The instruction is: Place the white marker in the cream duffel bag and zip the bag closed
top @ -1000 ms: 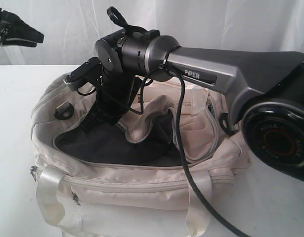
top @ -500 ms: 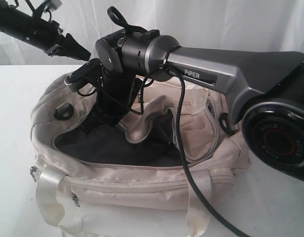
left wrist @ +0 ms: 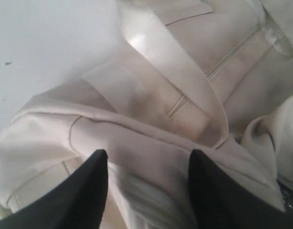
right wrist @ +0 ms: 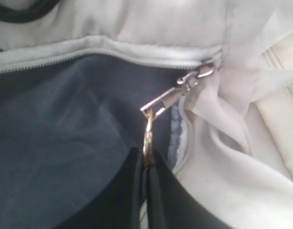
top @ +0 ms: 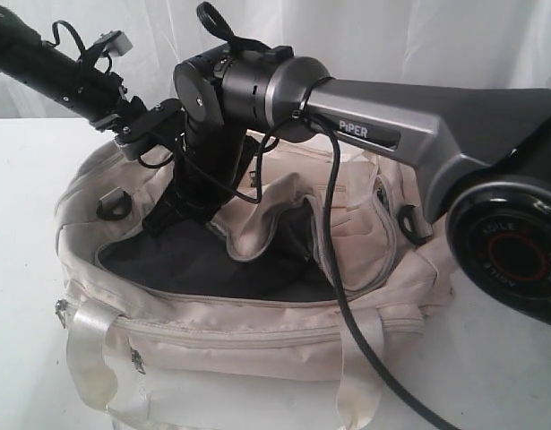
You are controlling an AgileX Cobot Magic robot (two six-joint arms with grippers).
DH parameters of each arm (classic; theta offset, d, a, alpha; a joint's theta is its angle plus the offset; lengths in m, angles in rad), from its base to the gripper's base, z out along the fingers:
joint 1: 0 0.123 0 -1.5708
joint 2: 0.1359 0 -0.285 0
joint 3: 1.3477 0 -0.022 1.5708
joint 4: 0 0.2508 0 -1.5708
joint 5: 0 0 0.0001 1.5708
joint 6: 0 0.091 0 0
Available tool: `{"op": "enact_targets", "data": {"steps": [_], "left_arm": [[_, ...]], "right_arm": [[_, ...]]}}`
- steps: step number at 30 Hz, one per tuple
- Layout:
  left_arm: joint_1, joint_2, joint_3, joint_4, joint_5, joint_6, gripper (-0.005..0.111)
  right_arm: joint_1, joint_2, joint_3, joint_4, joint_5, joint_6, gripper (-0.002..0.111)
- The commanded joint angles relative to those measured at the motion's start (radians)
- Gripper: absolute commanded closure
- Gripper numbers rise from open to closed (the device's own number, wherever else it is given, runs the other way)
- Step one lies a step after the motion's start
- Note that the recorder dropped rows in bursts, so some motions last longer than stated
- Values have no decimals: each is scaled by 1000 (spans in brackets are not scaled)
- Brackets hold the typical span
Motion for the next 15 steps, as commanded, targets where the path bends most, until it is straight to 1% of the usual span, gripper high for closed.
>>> {"op": "enact_targets", "data": {"steps": [1,5,11,15], "left_arm": [[-1,-25,-5,104,93,-94,51],[-3,-67,-5,102,93,-198,51],[-3,-101,-1,124,93,-280,51],[-18,-114,42,129,93,-301,51]], "right_arm": [[-3,-14,4,7,-6,-14,108],[-3,-14,4,7,-27,-14,108],[-3,-14,4,5,-28,-14,108],[-3,-14,4,2,-28,-14,108]]}}
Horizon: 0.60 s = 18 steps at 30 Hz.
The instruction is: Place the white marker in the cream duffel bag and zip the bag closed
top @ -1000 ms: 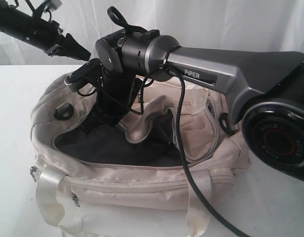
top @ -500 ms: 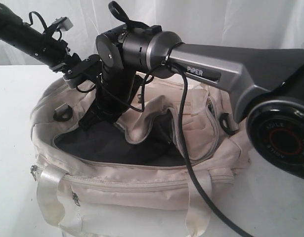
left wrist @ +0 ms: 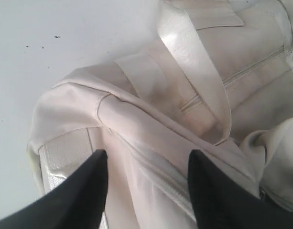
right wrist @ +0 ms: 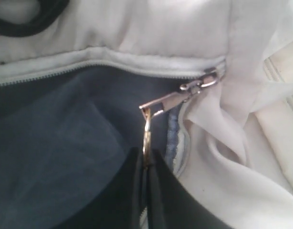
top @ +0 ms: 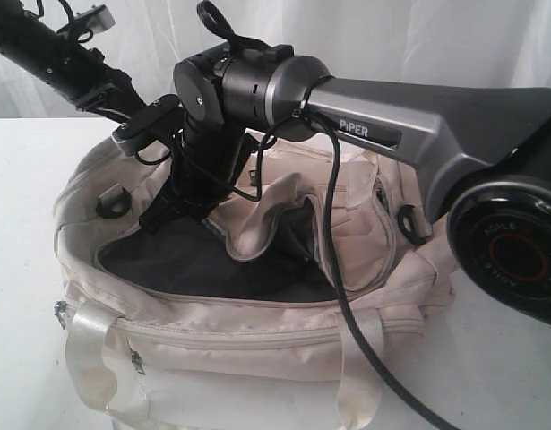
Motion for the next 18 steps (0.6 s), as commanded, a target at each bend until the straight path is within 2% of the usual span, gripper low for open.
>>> {"op": "enact_targets", "data": {"steps": [1,4,8,12,14,18], "left_arm": [[-22,-25,55,1,92,-29,51],[-48,-43,101,31,92,-29,51],[-83,-48,136,193,92,-55,51],[-90,-48,147,206,92,-44,53],[-90,-48,147,199,92,-41,65],[-90,-48,147,199,92,-44,106]], "right_arm": [[-3,-13,4,-1,-1,-14,108],[-3,-13,4,-3,-5,-14,108],[-3,-13,4,-12,-7,-14,108],[-3,-13,4,-12,-7,-14,108],[-3,-13,4,-12,-8,-14,108],[-3,-13,4,-12,-10,-14,108]]}}
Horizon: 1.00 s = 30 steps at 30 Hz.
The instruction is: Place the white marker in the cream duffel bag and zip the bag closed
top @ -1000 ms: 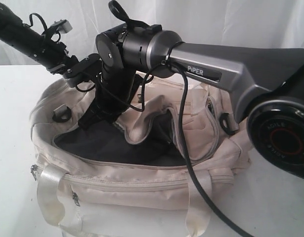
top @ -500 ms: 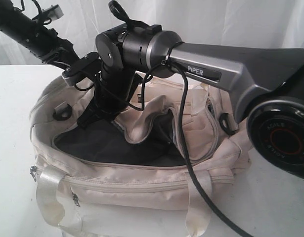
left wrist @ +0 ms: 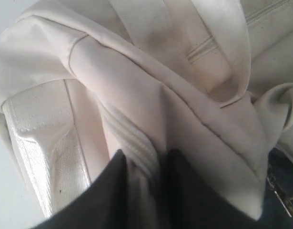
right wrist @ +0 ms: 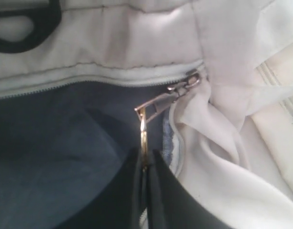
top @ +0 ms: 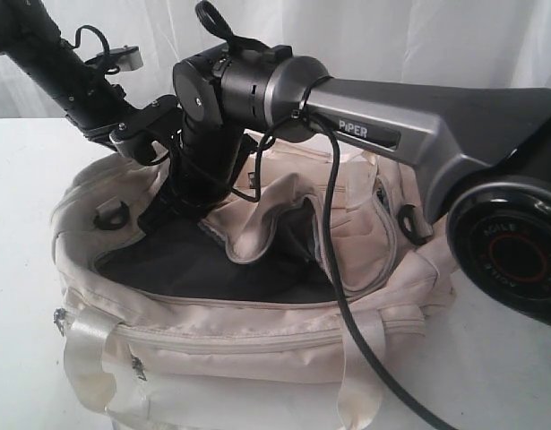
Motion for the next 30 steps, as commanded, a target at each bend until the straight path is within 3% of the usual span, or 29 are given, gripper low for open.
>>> {"op": "enact_targets", "data": {"steps": [1,8,13,21,30], "left_arm": [[-4,-11,10,12,92,2,106],[-4,-11,10,10,-86,-116,107],[-4,-11,10,7,-185,-200,107],[-4,-11,10,7,-234,-205,107],[41,-11,10,11,-301,-244,107]], "right_arm": [[-3,-13,4,-6,-10,-12,108],[-1,-13,4,3,111,-36,108],[-1,-13,4,123,215,-90,108],[-1,-13,4,361,238,-121,108],[-1,-43,4,361,279,-77,108]]}}
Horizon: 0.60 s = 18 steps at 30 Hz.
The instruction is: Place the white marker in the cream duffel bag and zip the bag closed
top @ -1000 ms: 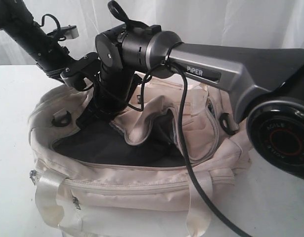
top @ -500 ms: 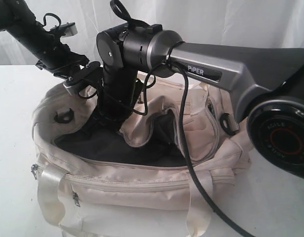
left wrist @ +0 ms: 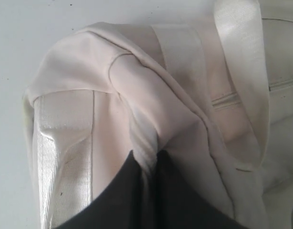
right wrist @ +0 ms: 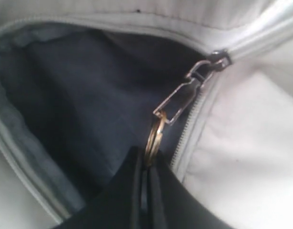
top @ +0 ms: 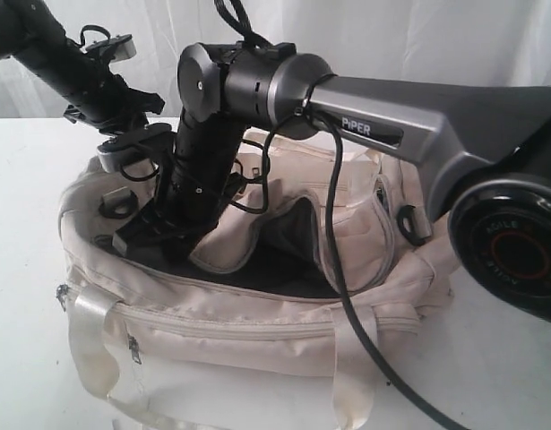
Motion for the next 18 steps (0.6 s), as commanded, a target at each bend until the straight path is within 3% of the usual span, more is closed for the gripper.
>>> {"op": "enact_targets", "data": {"steps": [1,18], "left_arm": [[50,-8,-2,11,-120,-27,107],[185,-8,-2,13,-111,-67,107]], "right_arm": [[2,-52,4,38,86,20,108],[24,-227,4,89,86,128,108]]}}
